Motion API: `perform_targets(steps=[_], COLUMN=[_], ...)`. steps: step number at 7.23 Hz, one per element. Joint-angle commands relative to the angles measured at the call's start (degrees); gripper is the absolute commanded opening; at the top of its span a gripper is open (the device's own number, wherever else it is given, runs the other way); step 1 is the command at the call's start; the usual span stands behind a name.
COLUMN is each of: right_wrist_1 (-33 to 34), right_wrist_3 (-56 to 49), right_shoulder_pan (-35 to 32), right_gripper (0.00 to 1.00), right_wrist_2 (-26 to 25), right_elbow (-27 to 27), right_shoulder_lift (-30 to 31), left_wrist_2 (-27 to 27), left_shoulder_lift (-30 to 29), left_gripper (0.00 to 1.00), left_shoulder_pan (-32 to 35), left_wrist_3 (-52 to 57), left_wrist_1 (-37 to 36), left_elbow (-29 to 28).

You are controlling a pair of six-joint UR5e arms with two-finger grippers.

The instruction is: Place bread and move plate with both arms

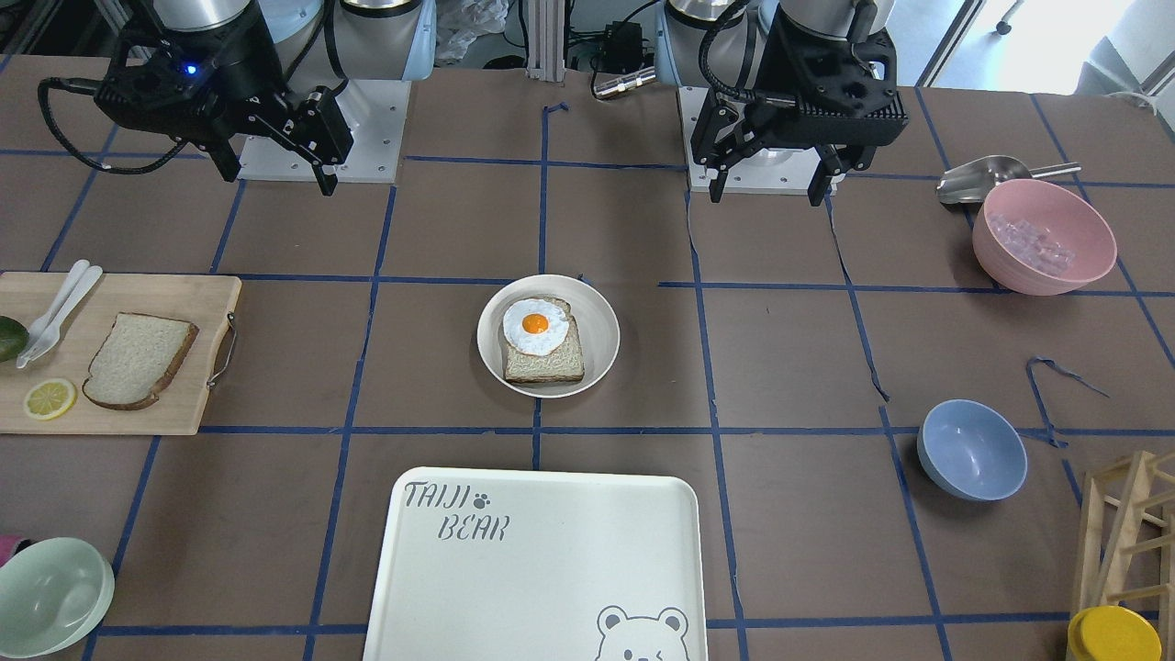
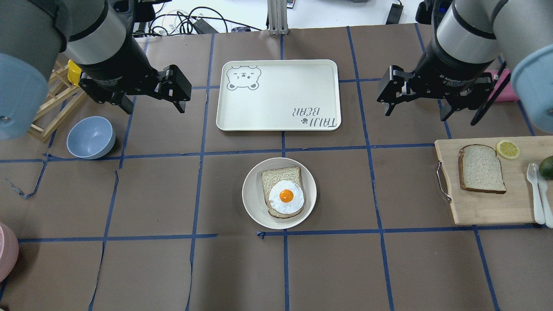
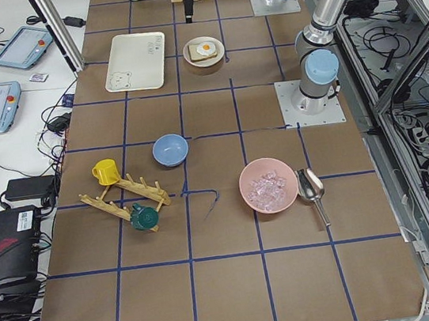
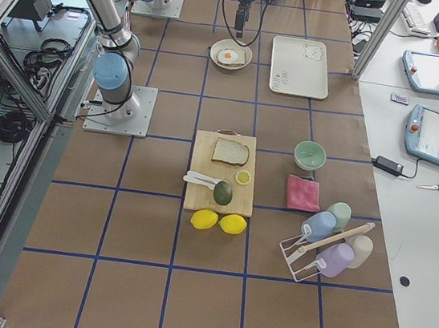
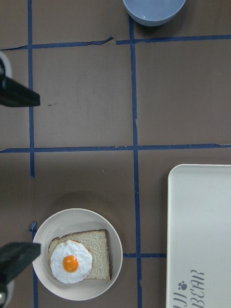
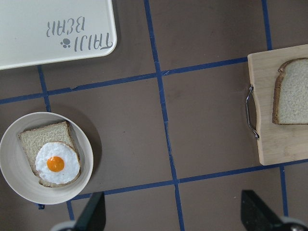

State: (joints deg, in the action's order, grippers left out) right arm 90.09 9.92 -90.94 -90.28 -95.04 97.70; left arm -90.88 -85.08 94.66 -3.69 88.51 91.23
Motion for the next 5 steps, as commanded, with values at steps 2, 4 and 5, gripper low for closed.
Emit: perform_targets(steps=[2, 4, 5], right_wrist_1=[0.0, 0.0, 0.0], right_wrist_3=[-0.1, -0.1, -0.1], right_shoulder_pan=[0.0, 0.0, 0.0], right_gripper=[1.00, 1.00, 1.00], right_wrist_2=[-0.2, -0.2, -0.3], right_elbow=[0.1, 0.1, 0.1], right_shoulder_lift=[-0.4, -0.5, -0.6], left_wrist_2=[0.0, 0.0, 0.0], left_shoulder_lift=[0.0, 0.0, 0.0], left_gripper=[1.00, 1.00, 1.00], left_shoulder_pan=[0.0, 0.0, 0.0], left_wrist_3=[0.0, 0.0, 0.0], left_wrist_1=[0.0, 0.1, 0.0], left_elbow=[0.0, 0.0, 0.0])
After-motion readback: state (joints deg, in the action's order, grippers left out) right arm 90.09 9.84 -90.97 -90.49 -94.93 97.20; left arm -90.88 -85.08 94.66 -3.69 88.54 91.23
